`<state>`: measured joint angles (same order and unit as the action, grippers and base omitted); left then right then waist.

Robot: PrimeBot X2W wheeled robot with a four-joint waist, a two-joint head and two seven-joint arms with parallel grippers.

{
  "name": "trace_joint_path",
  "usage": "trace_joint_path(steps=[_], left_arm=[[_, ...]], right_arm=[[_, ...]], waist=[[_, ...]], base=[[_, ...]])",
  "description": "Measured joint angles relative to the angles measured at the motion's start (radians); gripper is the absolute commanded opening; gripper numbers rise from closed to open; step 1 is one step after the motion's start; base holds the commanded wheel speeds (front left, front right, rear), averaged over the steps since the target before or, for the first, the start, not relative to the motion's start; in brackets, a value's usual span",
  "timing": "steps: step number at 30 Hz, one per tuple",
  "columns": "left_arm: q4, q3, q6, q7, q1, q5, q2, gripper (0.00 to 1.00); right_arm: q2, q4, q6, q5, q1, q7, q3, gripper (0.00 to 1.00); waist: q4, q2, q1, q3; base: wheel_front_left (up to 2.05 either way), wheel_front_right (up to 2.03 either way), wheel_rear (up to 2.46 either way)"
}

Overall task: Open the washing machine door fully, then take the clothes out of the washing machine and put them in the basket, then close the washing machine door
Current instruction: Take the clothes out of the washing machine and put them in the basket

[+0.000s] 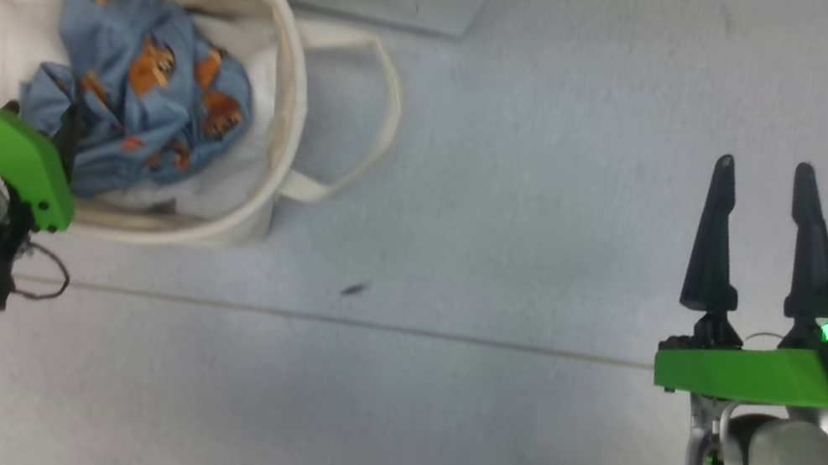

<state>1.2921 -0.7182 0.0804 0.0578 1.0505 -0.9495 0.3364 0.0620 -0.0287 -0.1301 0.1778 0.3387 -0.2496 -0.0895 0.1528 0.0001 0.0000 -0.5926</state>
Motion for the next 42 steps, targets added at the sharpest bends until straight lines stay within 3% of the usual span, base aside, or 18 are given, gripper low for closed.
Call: trace_joint_path(steps=[3,9,13,16,19,30,34,42], left_arm=[[0.001,-0.006,0.007,0.020,-0.023,0.006,0.012,1.00],[-0.061,-0.007,0.042,0.160,-0.089,0.002,0.020,1.00],[-0.165,0.007,0.045,0.191,-0.157,0.003,0.047,1.00],[-0.321,0.096,0.042,0.191,-0.224,0.040,0.096,1.00],[-0.492,0.199,-0.004,0.192,-0.326,0.109,0.129,1.00],[-0.948,0.439,-0.157,0.192,-0.836,0.252,0.131,1.00],[-1.039,0.503,-0.186,0.192,-0.951,0.252,0.130,1.00],[-1.090,0.531,-0.188,0.192,-1.058,0.253,0.130,1.00]], right_arm=[[0.000,-0.026,0.000,0.003,-0.005,0.000,-0.014,1.00],[0.000,-0.065,0.000,0.043,-0.064,0.000,-0.015,1.00],[0.000,-0.095,0.000,0.054,-0.126,0.000,-0.023,1.00],[0.000,-0.111,0.000,0.063,-0.159,0.000,-0.036,1.00],[0.002,-0.123,0.000,0.070,-0.166,0.000,-0.055,1.00],[0.019,-0.167,0.000,0.088,-0.195,0.000,-0.129,1.00],[0.031,-0.174,0.000,0.088,-0.204,0.000,-0.133,1.00],[0.035,-0.183,0.000,0.095,-0.207,0.000,-0.128,1.00]], waist=[[-0.008,0.0000,0.0000,0.060],[-0.017,0.0000,0.0000,0.192],[-0.020,0.0000,0.0000,0.282],[-0.022,0.0000,0.0000,0.343],[-0.022,0.0000,0.0000,0.398],[-0.017,0.0000,-0.0001,0.547],[-0.009,0.0000,-0.0001,0.577],[-0.006,0.0000,-0.0001,0.597]], base=[[0.00,0.00,0.00],[0.00,0.00,0.00],[0.00,0.00,0.00],[0.00,0.00,0.00],[0.00,0.00,0.00],[0.00,0.00,0.00],[0.00,0.00,0.00],[0.00,0.00,0.00]])
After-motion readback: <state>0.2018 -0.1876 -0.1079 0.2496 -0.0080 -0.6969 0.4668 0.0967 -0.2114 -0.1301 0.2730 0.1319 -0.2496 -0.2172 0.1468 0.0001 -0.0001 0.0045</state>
